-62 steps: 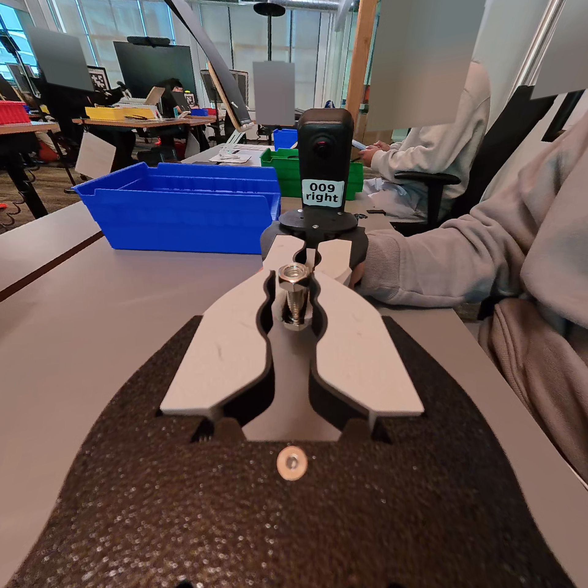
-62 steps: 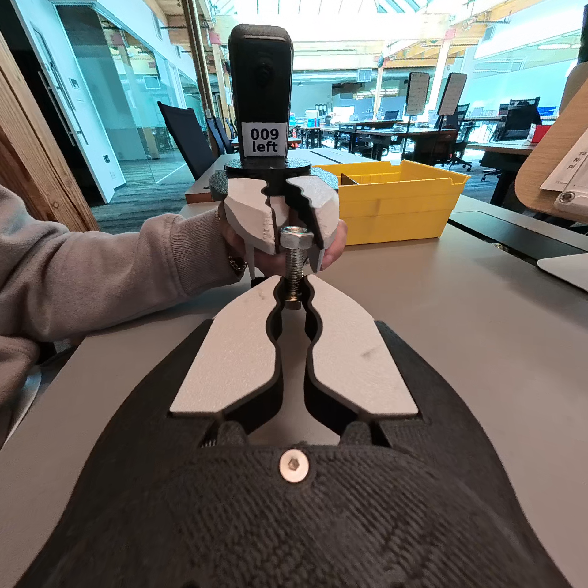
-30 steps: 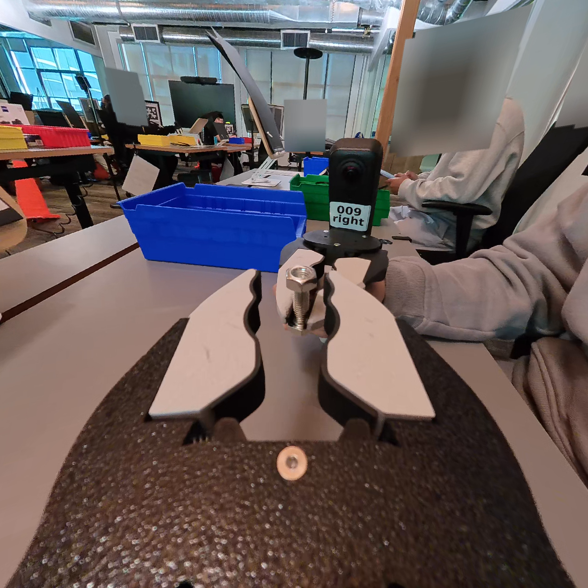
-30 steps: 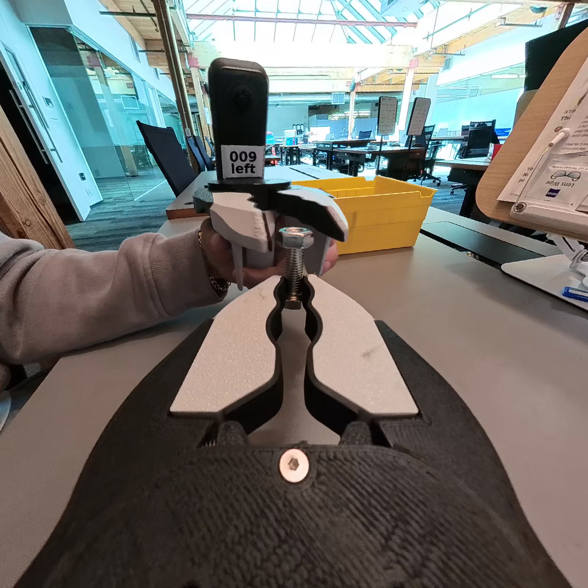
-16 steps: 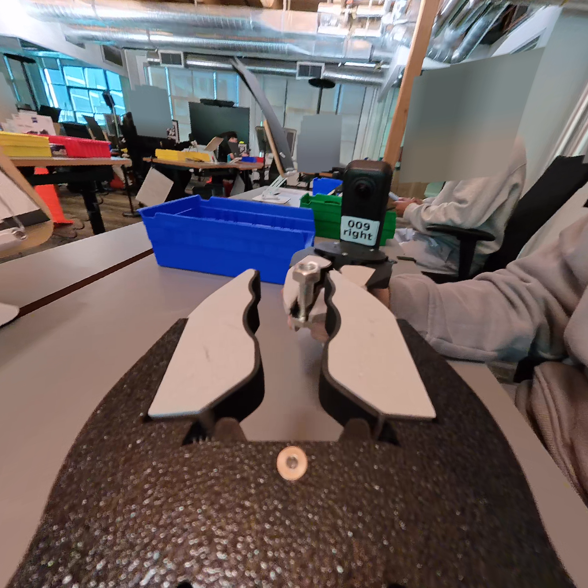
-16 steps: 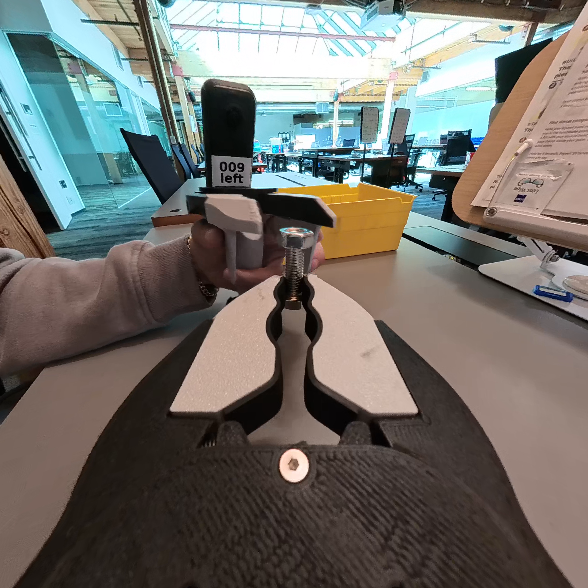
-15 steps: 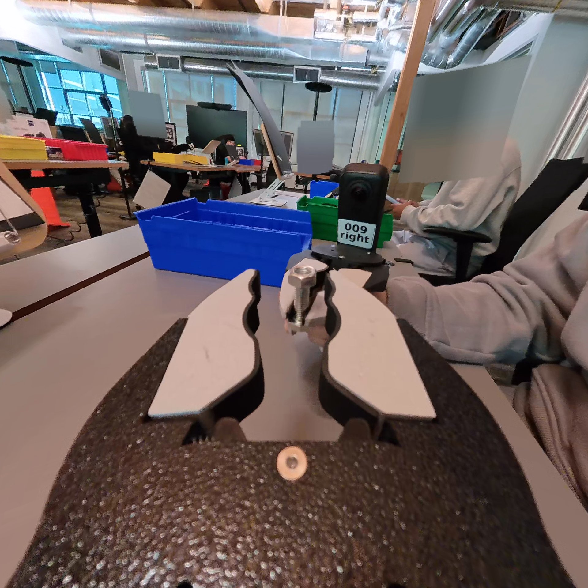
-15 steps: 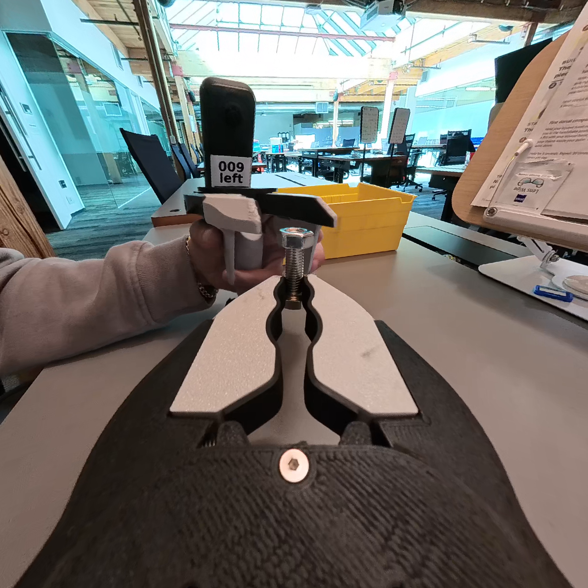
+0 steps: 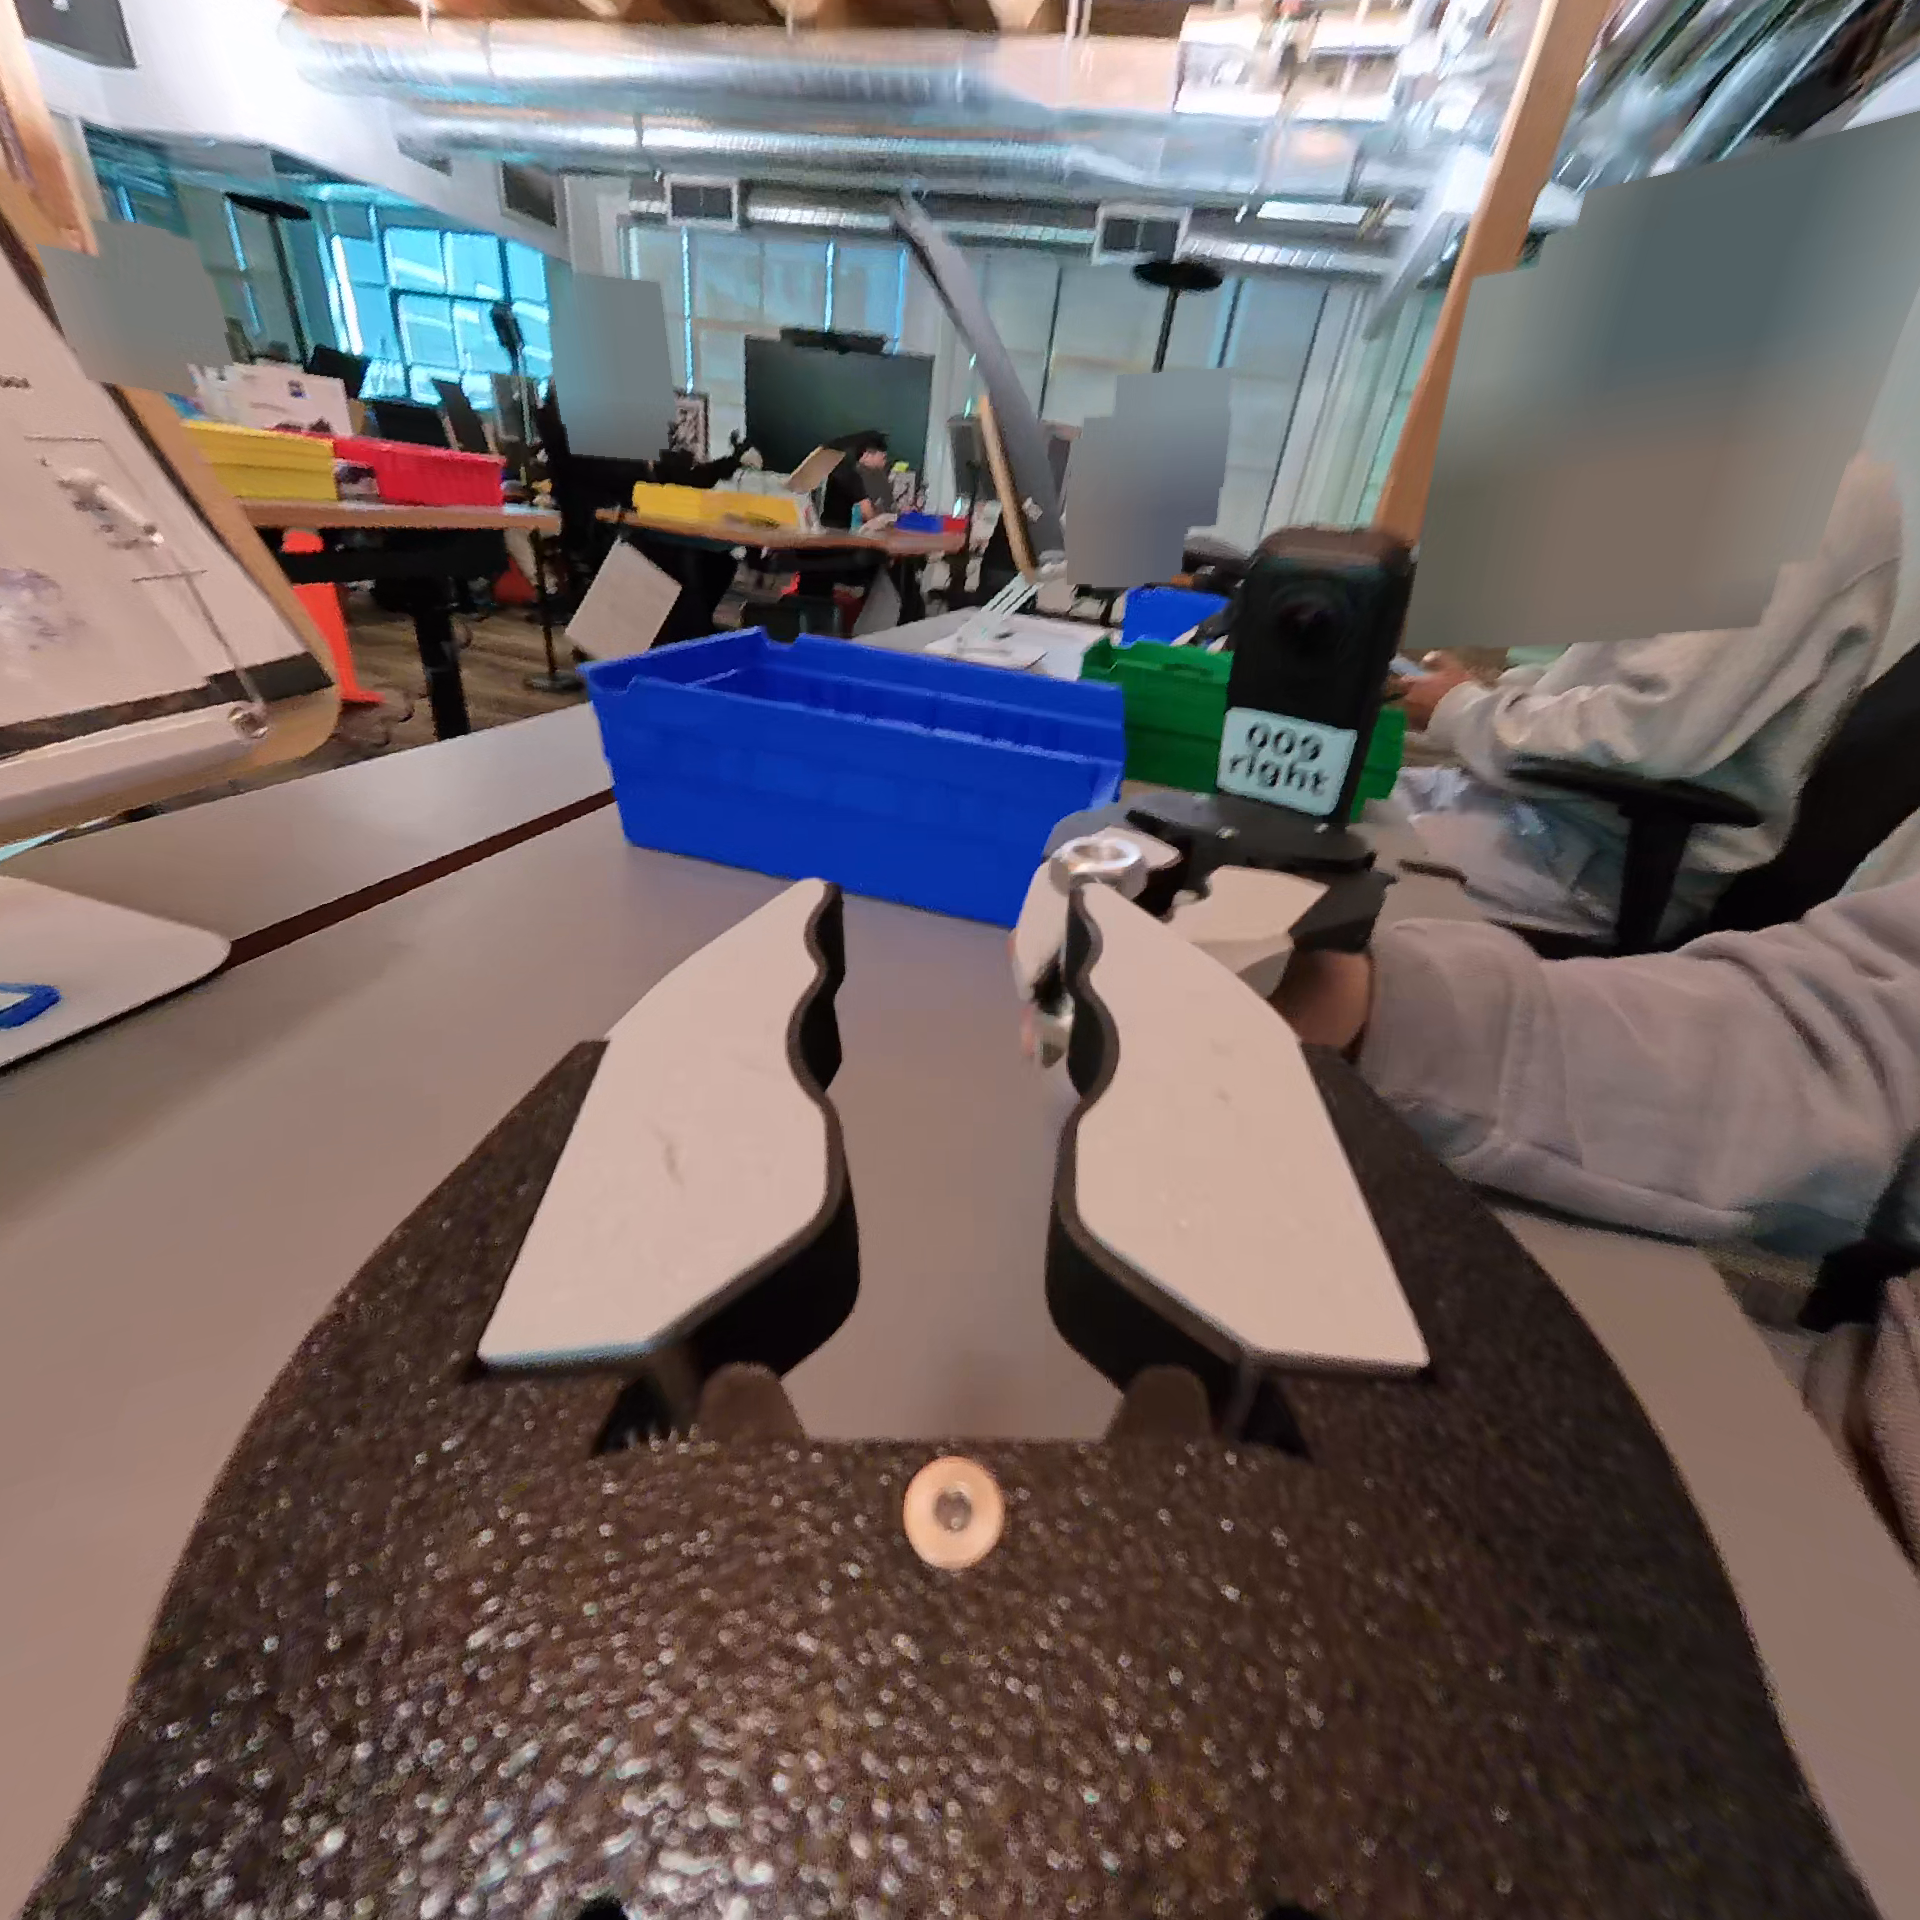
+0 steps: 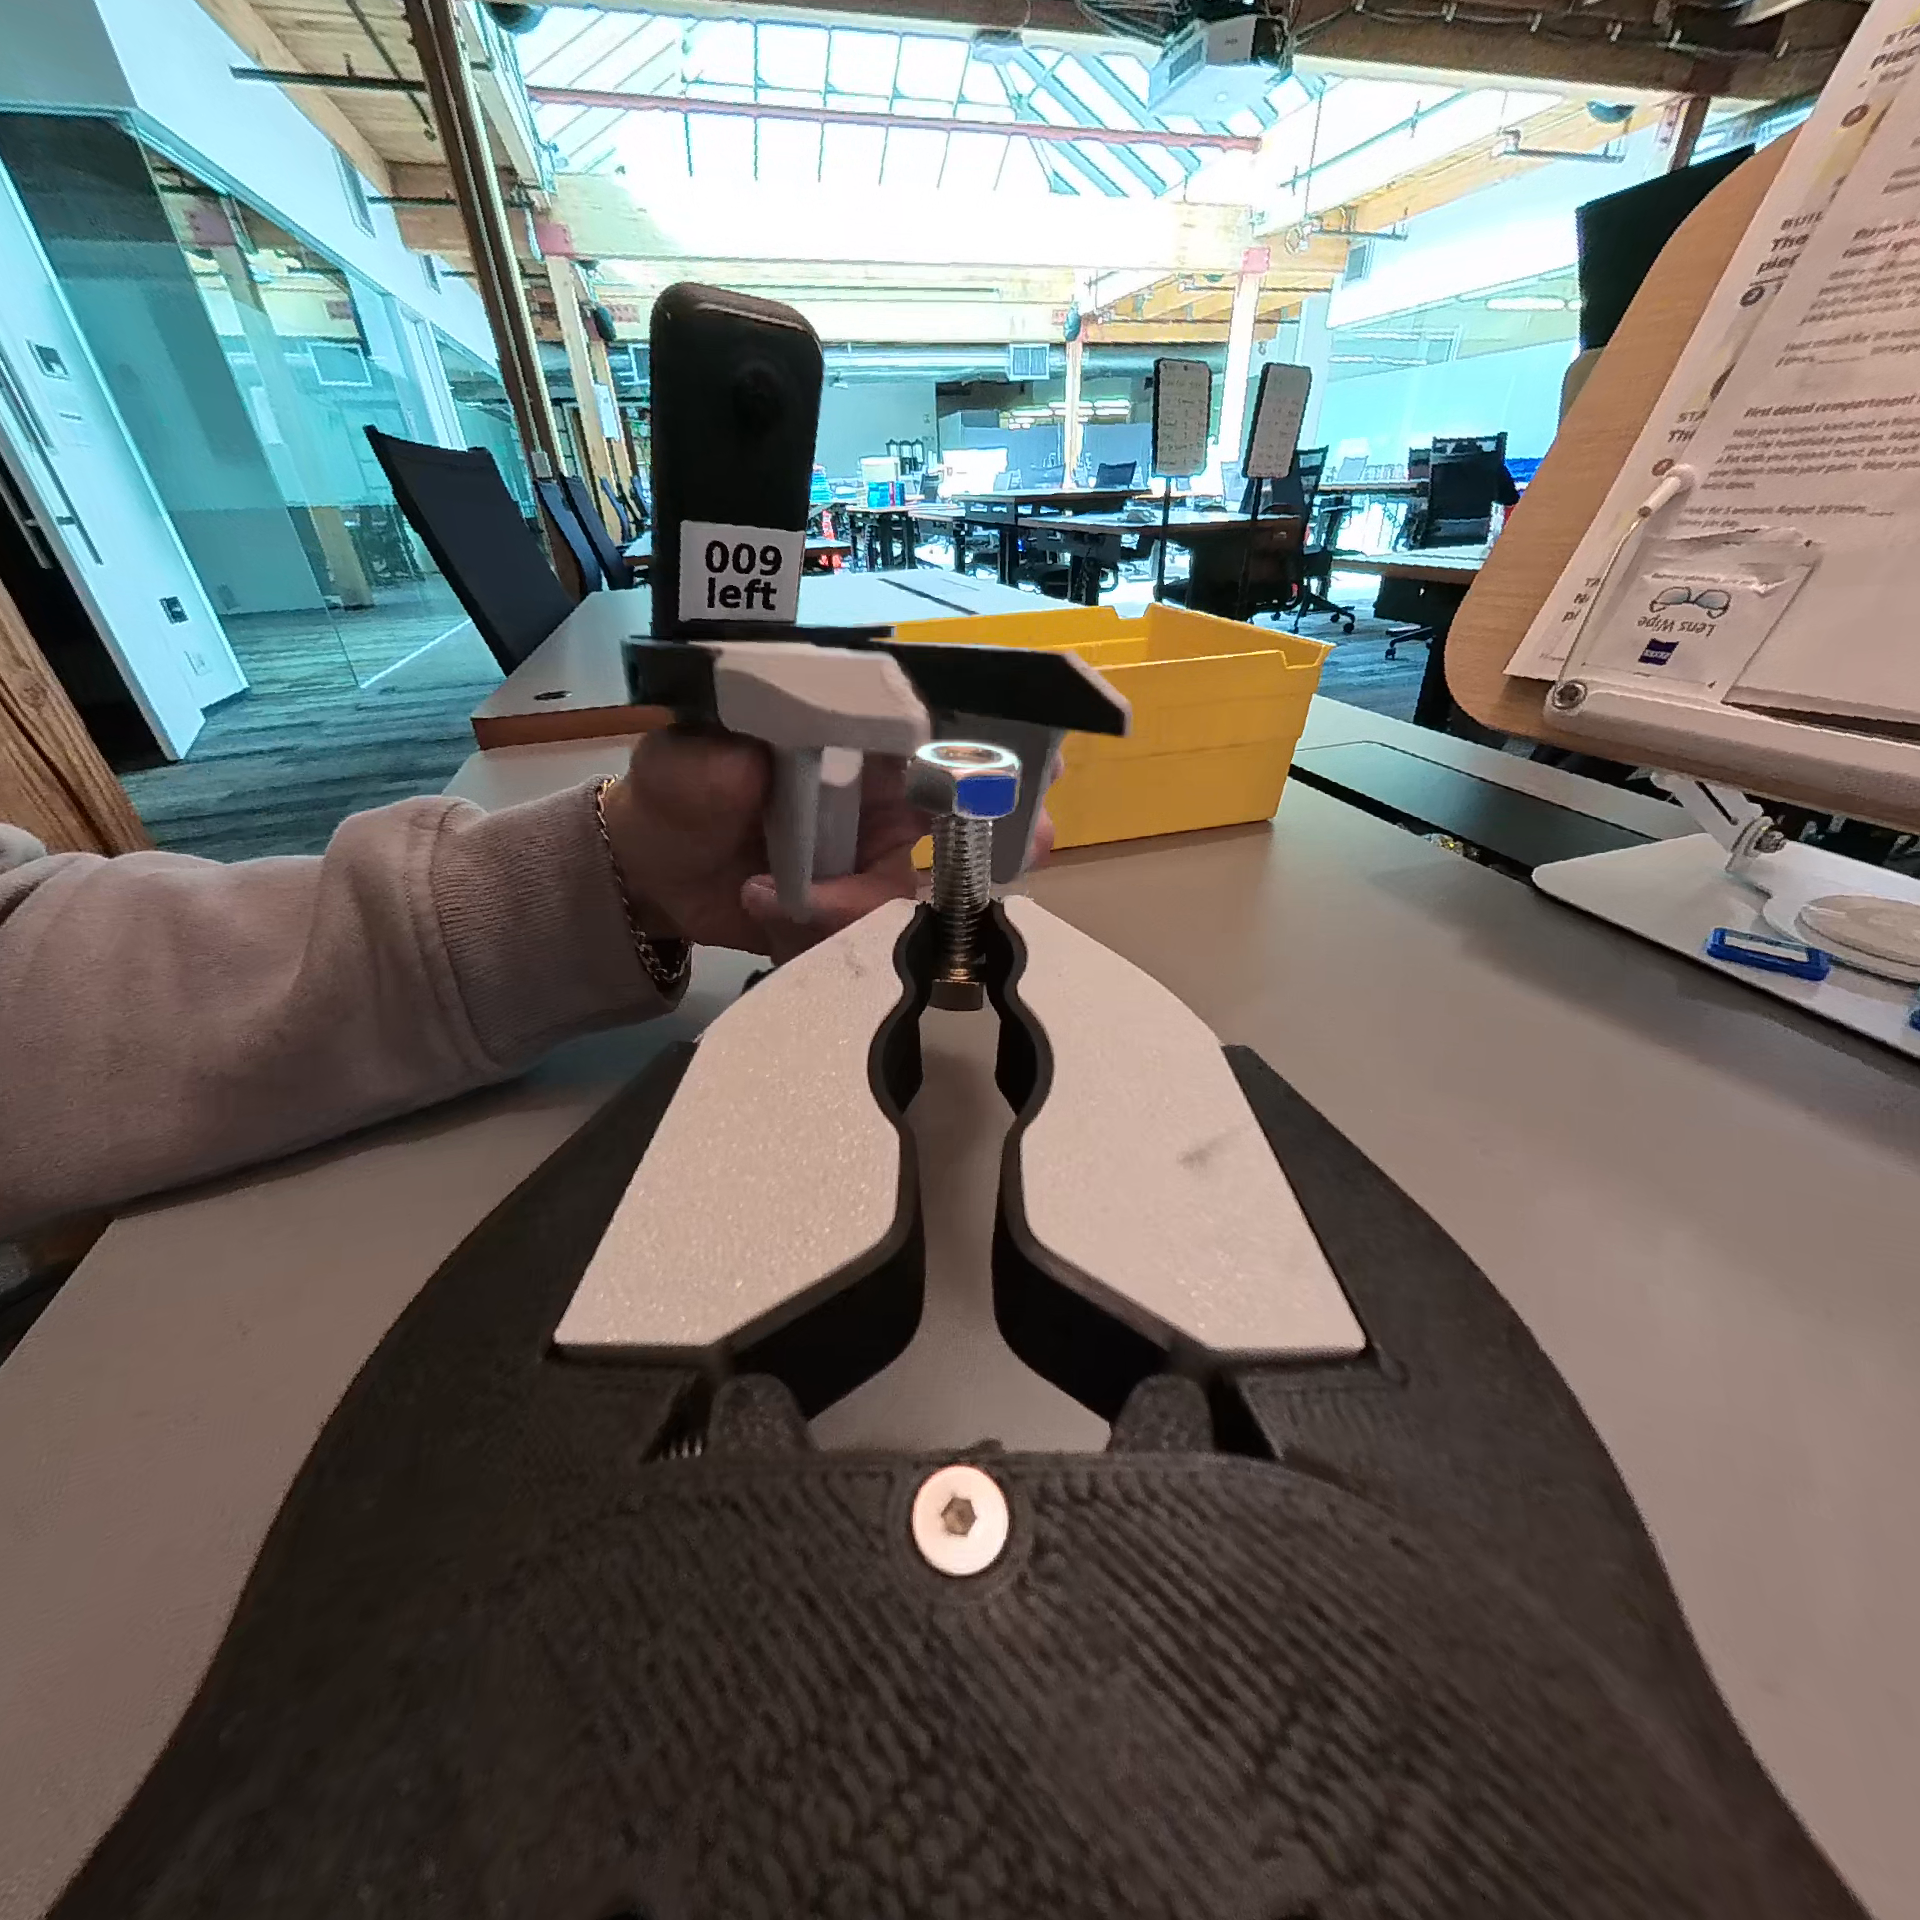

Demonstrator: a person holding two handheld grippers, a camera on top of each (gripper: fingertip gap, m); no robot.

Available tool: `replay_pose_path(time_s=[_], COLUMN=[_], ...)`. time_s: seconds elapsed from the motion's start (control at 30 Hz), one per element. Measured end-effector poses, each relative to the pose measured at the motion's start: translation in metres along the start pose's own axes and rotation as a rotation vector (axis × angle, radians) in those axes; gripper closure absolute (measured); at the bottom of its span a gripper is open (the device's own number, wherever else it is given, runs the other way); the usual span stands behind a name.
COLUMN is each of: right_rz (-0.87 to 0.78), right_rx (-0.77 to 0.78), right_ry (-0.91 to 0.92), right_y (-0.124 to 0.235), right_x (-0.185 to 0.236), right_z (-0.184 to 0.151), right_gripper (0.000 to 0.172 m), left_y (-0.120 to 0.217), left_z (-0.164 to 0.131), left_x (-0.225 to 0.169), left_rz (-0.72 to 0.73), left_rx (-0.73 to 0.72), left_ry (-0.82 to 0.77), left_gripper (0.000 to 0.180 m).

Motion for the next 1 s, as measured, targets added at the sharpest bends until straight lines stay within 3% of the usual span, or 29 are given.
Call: replay_pose_path(time_s=[0.2,0.53,0.77,1.0], right_rz=[-0.010,-0.030,-0.025,-0.040], right_rx=[0.005,-0.016,-0.001,-0.006], right_ry=[-0.001,-0.010,-0.006,-0.012], right_y=[-0.001,0.002,0.000,0.001], right_x=[0.000,-0.005,-0.003,-0.005], right_z=[-0.002,0.002,-0.001,0.000], right_gripper=[0.163,0.163,0.163,0.163], left_y=[-0.016,-0.002,-0.014,-0.014], left_z=[0.001,-0.006,0.000,-0.007], left_x=[-0.016,0.009,-0.008,-0.001], left_rz=[-0.062,0.081,-0.005,0.049], left_rx=[-0.015,0.040,-0.017,0.022], left_ry=[0.001,-0.010,0.011,0.004], left_gripper=[0.134,0.136,0.133,0.129])
Point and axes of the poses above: each gripper's, where its closed fingertips meet, y back along the fingers, z out of its top, x = y × z across the jaws, the point moved 4 cm from there along y, back along the fingers, and after that the axes turned 1 degree about -y, right-handed, at the moved point
